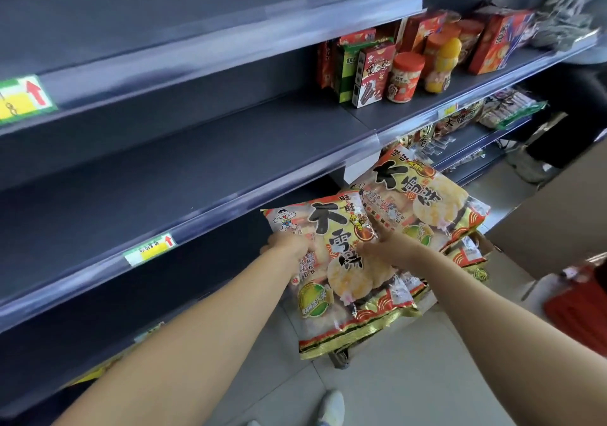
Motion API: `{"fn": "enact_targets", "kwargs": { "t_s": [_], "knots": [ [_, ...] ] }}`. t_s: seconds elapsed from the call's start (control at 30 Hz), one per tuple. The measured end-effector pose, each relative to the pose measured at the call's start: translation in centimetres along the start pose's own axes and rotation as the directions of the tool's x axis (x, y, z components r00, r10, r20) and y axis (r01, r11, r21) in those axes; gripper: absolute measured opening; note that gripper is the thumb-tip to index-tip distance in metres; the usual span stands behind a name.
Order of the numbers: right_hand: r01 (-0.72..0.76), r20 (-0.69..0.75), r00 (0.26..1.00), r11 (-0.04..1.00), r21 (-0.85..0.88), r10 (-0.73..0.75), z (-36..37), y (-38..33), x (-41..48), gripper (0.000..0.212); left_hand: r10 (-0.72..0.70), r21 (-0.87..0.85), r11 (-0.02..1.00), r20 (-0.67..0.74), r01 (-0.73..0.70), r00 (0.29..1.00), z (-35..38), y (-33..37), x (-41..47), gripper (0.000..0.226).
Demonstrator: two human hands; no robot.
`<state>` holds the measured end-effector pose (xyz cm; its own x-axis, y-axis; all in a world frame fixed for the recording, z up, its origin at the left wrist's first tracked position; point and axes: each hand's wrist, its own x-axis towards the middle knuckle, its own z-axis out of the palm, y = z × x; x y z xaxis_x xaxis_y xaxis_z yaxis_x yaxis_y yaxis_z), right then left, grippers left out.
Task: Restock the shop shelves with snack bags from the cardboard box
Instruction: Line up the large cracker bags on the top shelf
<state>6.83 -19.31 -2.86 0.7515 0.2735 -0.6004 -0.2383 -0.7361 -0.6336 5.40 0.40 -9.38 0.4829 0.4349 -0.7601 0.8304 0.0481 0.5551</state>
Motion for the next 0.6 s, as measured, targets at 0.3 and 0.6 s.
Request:
{"fn": "enact_targets", "kwargs": {
  "t_s": [0.3,0.6],
  "knots": [
    [0.148,-0.214,0.972,0.963,0.226,-0.099,-0.7,-5.7,-3.6,0.034,0.362,0.092,0.932,-0.184,-0.351,0.914,-7.0,5.9,-12.7,0.082],
    [0.611,-0.69,0.669,0.733,0.3,-0.275,-1.5,-18.1,-11.3,0.038,0.723,0.09,0.661,-0.343,-0.745,0.6,-15.8,11.6,-23.2,0.069]
  ]
}}
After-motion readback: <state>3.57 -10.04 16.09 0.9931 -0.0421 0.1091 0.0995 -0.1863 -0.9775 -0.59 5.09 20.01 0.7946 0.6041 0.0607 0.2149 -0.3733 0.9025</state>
